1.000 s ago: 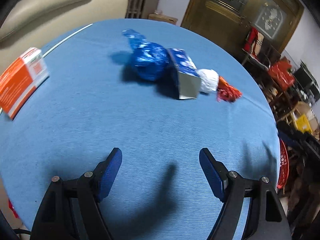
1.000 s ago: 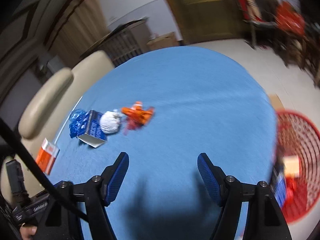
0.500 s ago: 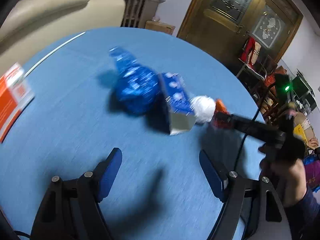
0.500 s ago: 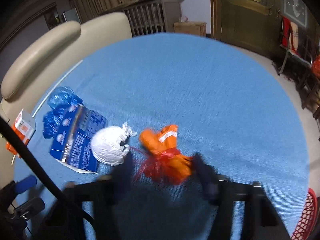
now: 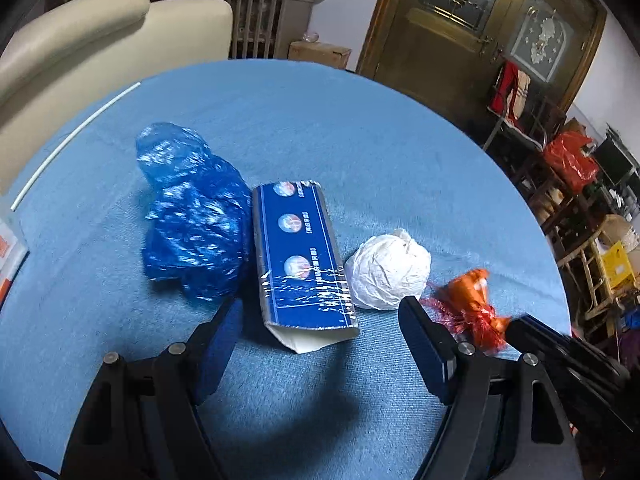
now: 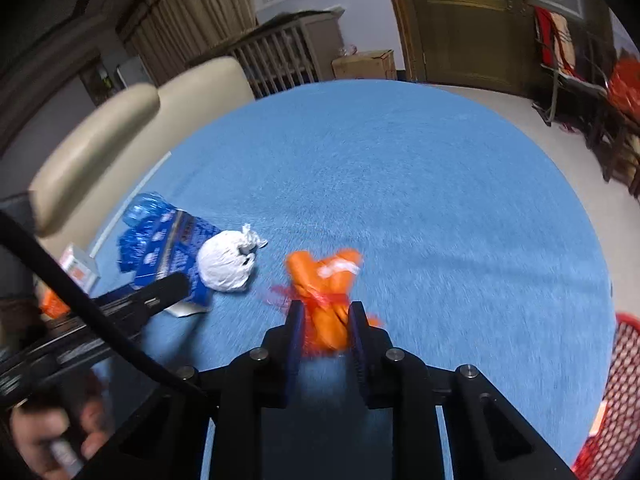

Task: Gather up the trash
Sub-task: 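Grasp the orange mesh bag with the right tool while the left tool grasps the flat blue box, then carry the orange mesh bag and flat blue box over to the red wastebasket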

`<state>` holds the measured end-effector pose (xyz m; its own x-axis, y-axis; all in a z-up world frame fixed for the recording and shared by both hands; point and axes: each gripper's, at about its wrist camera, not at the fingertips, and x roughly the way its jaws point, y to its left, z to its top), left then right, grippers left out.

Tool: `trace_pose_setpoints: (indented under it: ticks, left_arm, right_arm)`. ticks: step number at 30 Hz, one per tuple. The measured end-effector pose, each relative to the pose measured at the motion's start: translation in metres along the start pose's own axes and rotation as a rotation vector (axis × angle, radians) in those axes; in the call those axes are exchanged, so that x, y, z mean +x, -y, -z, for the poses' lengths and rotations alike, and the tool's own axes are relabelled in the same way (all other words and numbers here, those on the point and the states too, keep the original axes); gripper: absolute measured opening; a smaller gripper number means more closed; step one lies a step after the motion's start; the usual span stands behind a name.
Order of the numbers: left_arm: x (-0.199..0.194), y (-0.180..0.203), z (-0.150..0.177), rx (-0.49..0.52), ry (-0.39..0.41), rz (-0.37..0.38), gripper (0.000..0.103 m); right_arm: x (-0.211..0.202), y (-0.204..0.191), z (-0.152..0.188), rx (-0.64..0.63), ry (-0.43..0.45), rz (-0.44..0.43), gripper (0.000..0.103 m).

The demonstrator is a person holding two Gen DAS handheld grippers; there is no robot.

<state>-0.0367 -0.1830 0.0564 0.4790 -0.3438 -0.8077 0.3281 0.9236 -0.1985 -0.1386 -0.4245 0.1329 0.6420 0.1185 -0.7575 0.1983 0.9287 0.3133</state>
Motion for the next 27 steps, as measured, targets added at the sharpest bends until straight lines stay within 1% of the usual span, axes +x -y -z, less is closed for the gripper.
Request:
trace_pose_setpoints:
  ticks: [1, 2, 3, 6, 8, 9, 10, 11, 12, 13, 15, 18, 21, 22, 24, 25, 27]
  left_arm:
    - [0.003, 0.001, -0.001, 0.005, -0.011, 0.001, 0.039]
    - [0.008, 0.001, -0.001, 0.013, -0.044, 0.004, 0.04]
    - [0.007, -0.001, -0.001, 0.004, -0.043, 0.017, 0.039]
    - [-0.002, -0.004, 0.001, -0.002, -0.036, 0.005, 0.038]
    - [-0.014, -0.003, 0.006, 0.017, -0.021, 0.001, 0.038]
    - [-0.021, -0.004, 0.011, 0.033, -0.013, -0.01, 0.038]
    - [-0.025, -0.004, 0.015, 0.042, -0.009, -0.014, 0.038]
    - [-0.032, -0.005, 0.021, 0.053, -0.003, -0.017, 0.038]
    - [-0.037, -0.007, 0.027, 0.06, 0.0, -0.021, 0.038]
    - [-0.042, -0.009, 0.033, 0.064, 0.001, -0.025, 0.038]
    - [-0.052, -0.014, 0.048, 0.072, -0.002, -0.021, 0.038]
    - [-0.064, -0.02, 0.065, 0.076, -0.009, -0.016, 0.038]
    - [-0.074, -0.025, 0.078, 0.075, -0.01, -0.012, 0.038]
    - [-0.076, -0.027, 0.08, 0.075, -0.009, -0.017, 0.038]
    - [-0.079, -0.033, 0.083, 0.073, -0.009, -0.015, 0.038]
    - [-0.078, -0.035, 0.08, 0.072, -0.008, -0.015, 0.038]
    - [-0.081, -0.039, 0.08, 0.067, -0.004, -0.013, 0.038]
  right_arm:
    - [-0.006, 0.002, 0.004, 0.012, 0.006, -0.01, 0.025]
    - [-0.012, 0.002, 0.006, 0.017, 0.011, -0.015, 0.025]
    - [-0.017, 0.002, 0.009, 0.02, 0.016, -0.019, 0.025]
    - [-0.027, 0.005, 0.018, 0.031, 0.024, -0.023, 0.025]
    - [-0.028, 0.008, 0.021, 0.05, 0.015, -0.017, 0.025]
    - [-0.027, 0.011, 0.021, 0.066, 0.008, -0.004, 0.026]
    - [-0.027, 0.013, 0.021, 0.078, 0.011, 0.005, 0.03]
    - [-0.028, 0.016, 0.02, 0.088, 0.013, 0.012, 0.036]
    - [-0.028, 0.018, 0.019, 0.097, 0.018, 0.016, 0.063]
    - [-0.029, 0.019, 0.018, 0.1, 0.028, 0.014, 0.08]
    - [-0.029, 0.011, 0.012, 0.056, 0.063, 0.018, 0.08]
    - [-0.008, -0.004, -0.002, -0.039, 0.021, 0.049, 0.079]
    - [0.017, -0.008, -0.01, -0.07, -0.014, 0.112, 0.077]
    - [0.029, -0.011, -0.014, -0.079, -0.027, 0.127, 0.069]
    - [0.041, -0.014, -0.013, -0.099, -0.059, 0.134, 0.046]
    - [0.042, -0.015, -0.012, -0.101, -0.062, 0.136, 0.04]
    - [0.037, -0.02, -0.01, -0.116, -0.046, 0.136, 0.032]
